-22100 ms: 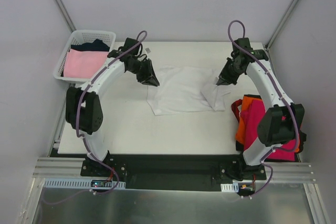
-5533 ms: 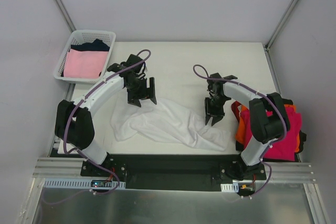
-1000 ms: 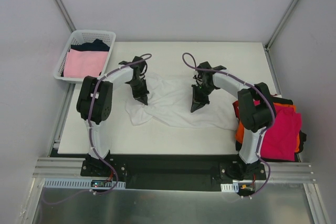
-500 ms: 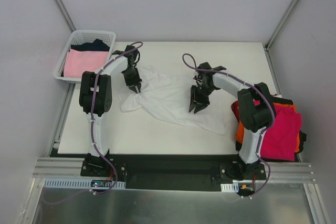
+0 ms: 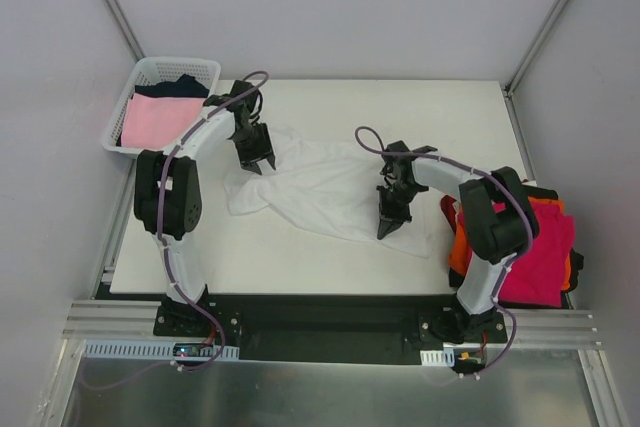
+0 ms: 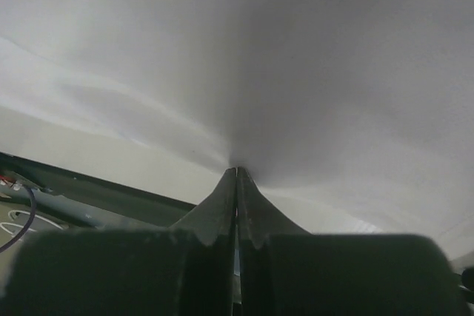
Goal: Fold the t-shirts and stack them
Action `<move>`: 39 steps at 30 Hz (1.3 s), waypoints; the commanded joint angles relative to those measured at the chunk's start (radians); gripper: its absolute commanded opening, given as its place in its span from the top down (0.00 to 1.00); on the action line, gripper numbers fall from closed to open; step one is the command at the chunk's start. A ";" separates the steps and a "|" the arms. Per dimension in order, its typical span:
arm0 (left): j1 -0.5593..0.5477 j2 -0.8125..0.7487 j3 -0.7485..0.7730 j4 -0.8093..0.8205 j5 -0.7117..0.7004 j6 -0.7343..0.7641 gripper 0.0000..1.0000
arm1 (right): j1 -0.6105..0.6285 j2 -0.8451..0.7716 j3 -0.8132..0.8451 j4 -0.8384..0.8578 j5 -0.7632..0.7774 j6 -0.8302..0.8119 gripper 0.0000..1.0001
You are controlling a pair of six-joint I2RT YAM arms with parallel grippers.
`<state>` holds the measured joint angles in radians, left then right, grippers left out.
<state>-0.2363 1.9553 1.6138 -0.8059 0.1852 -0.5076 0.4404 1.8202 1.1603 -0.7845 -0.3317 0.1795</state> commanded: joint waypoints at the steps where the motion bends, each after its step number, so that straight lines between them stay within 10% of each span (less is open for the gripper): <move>1: -0.008 -0.009 -0.083 0.025 0.066 0.011 0.62 | -0.020 0.011 -0.050 0.059 0.022 0.032 0.99; 32: -0.008 -0.029 -0.167 0.037 0.091 0.024 0.60 | -0.193 0.180 0.213 0.005 -0.084 -0.074 0.92; 39: -0.020 -0.160 -0.150 0.037 0.086 0.018 0.01 | -0.192 0.059 0.225 0.004 -0.185 -0.061 0.38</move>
<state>-0.2371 1.9362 1.4387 -0.7551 0.2718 -0.4992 0.2520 1.9972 1.3502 -0.7898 -0.4641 0.1295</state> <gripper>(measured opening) 0.949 0.531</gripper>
